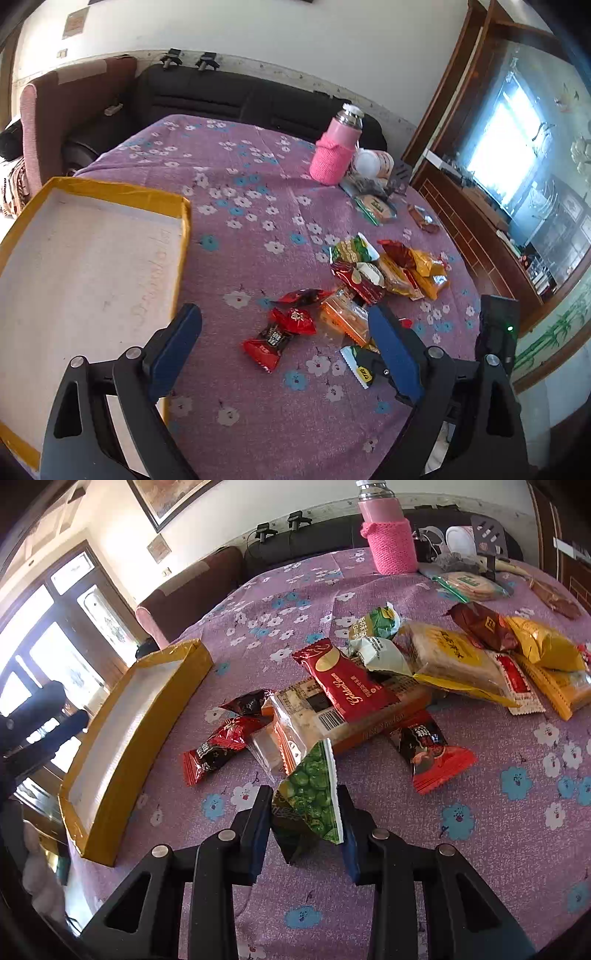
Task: Organize snacks
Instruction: 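Grasp a red candy packet with the left tool while the right tool holds the pea bag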
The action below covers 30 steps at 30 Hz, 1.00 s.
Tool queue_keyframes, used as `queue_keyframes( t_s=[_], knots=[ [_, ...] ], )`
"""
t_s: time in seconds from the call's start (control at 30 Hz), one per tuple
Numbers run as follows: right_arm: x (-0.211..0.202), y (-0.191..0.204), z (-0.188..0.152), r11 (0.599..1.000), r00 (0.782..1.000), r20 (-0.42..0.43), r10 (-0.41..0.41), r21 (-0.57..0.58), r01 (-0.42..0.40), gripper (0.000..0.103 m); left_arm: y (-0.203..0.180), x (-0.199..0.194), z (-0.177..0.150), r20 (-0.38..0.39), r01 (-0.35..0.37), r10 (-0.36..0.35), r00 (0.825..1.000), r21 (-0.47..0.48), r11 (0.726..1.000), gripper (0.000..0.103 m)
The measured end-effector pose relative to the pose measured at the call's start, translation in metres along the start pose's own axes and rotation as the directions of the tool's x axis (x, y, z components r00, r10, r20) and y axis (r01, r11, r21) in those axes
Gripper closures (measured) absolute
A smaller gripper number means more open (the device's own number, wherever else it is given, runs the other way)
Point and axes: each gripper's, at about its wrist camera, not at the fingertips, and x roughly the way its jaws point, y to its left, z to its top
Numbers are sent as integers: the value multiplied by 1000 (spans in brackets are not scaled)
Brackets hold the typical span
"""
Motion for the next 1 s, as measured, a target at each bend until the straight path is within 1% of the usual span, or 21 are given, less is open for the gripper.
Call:
queue_keyframes(
  t_s=[0.1,0.17,0.23,0.3,0.33,0.37,0.4,0.43,0.47,0.57,0.7,0.73,0.77,0.8,0.83,0.9,1.0],
  knots=[
    [-9,-12,1,999,1000,31,5,33,-6,70,-10,30,4,-58,-10,12,998,43,999,11],
    [-13,-19,0,999,999,47,14,51,-16,70,-11,50,7,-96,-27,32,995,50,998,11],
    [-14,-22,1,998,998,51,23,59,-26,70,-9,70,12,-123,-38,44,991,49,998,11],
    [-13,-23,1,998,998,47,30,62,-33,70,-8,90,15,-149,-56,66,987,70,996,11],
    [-12,-24,1,997,999,43,32,62,-35,69,-7,99,15,-164,-70,83,983,82,994,21],
    [-12,-24,2,997,999,41,33,62,-36,69,-5,107,14,-191,-71,86,978,85,994,48],
    [-12,-24,2,997,999,41,33,62,-36,69,-3,114,12,-231,-33,47,972,66,997,56],
    [-13,-24,2,997,999,43,34,62,-36,69,-1,116,9,-255,9,1,967,39,999,68],
    [-13,-24,2,997,998,45,35,62,-38,69,-5,118,5,-277,2,14,961,58,998,78],
    [-13,-23,1,997,998,44,37,60,-39,69,-17,116,-2,-262,-33,73,962,154,988,78],
    [-10,-22,1,997,998,36,45,59,-47,69,-21,115,3,-223,-52,93,970,181,982,78],
    [-10,-22,1,997,998,36,46,60,-49,69,-22,116,5,-223,-52,94,970,190,980,72],
    [-10,-22,1,997,998,36,45,61,-47,69,-23,120,5,-227,-61,108,968,206,977,62],
    [-9,-23,1,997,998,34,45,66,-47,69,-25,122,7,-226,-74,126,966,225,972,57],
    [-9,-24,1,996,998,32,48,69,-50,69,-27,123,9,-220,-87,143,965,246,965,56],
    [-7,-25,1,995,998,26,54,78,-56,69,-28,130,12,-216,-112,173,961,270,956,56],
    [-6,-26,1,995,998,21,56,79,-58,69,-30,139,13,-221,-99,167,961,288,953,58]
  ],
)
